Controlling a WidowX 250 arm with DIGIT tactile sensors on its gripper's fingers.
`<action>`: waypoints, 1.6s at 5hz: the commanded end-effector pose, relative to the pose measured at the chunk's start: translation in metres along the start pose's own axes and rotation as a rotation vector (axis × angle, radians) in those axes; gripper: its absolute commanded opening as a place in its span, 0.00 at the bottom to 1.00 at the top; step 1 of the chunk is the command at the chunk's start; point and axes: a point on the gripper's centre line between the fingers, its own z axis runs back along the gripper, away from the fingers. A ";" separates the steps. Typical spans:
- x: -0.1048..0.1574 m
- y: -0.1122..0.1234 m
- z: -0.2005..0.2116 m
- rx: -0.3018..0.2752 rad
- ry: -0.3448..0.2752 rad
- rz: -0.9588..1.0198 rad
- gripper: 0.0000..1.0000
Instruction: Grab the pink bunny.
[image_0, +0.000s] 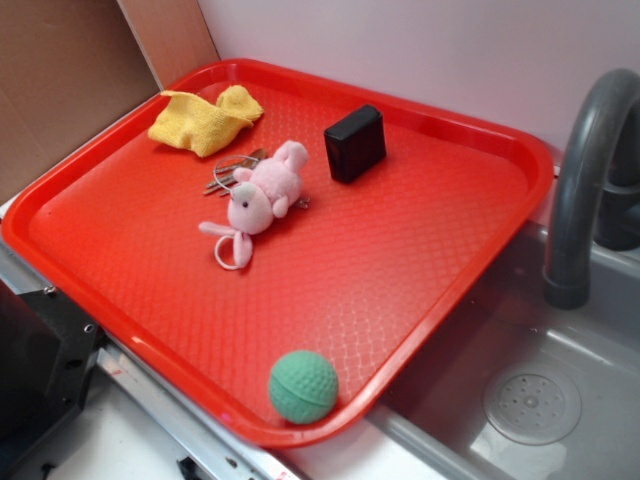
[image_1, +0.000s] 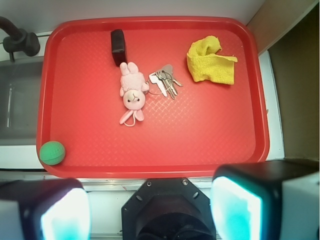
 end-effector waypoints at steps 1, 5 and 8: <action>0.000 0.000 0.000 0.000 0.000 0.000 1.00; 0.074 -0.015 -0.119 0.092 -0.078 0.277 1.00; 0.091 -0.029 -0.210 0.106 0.044 0.238 1.00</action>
